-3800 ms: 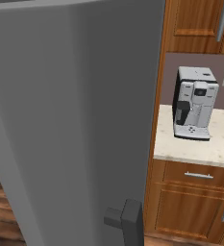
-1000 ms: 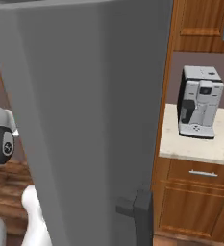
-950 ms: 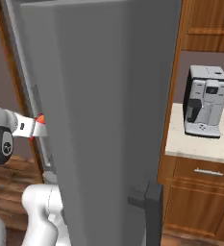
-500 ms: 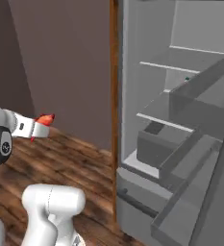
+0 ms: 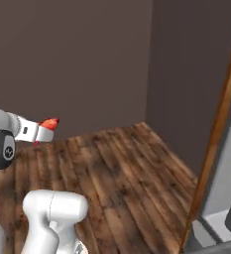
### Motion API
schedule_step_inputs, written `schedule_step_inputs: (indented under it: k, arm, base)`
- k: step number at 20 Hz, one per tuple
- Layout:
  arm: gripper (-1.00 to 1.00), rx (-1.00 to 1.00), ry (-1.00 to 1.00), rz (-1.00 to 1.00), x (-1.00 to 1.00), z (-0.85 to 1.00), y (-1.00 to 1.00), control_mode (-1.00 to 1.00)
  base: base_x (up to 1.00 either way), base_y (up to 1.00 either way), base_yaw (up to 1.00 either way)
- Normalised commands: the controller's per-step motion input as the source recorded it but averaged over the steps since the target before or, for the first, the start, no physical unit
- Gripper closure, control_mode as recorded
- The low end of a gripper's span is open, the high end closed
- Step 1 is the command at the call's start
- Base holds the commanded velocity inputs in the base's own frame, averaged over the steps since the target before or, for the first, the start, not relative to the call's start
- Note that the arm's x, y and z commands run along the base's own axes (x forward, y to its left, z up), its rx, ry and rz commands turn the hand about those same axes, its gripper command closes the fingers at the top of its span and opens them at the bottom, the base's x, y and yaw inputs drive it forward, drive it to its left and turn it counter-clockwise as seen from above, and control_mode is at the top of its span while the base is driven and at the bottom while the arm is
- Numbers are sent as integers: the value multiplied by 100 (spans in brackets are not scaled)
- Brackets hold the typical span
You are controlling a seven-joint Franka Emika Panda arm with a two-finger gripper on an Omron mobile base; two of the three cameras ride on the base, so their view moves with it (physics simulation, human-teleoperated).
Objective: Take the fish out of the fridge, briefly rinse it in the sink, and place it on the tray next to the sink.
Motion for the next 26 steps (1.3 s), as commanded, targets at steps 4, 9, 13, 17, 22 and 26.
schedule_step_inputs:
  k: [4,9,13,17,22,26]
  arm:
    - [100,0,0,0,0,0,0,100]
    - [100,0,0,0,0,0,0,100]
    - [100,0,0,0,0,0,0,100]
    - [100,0,0,0,0,0,0,100]
    - [100,0,0,0,0,0,0,100]
    - [100,0,0,0,0,0,0,100]
  base:
    - [0,14,98]
    - [0,12,99]
    - [0,14,99]
    - [0,12,98]
    - [0,10,97]
    - [0,2,92]
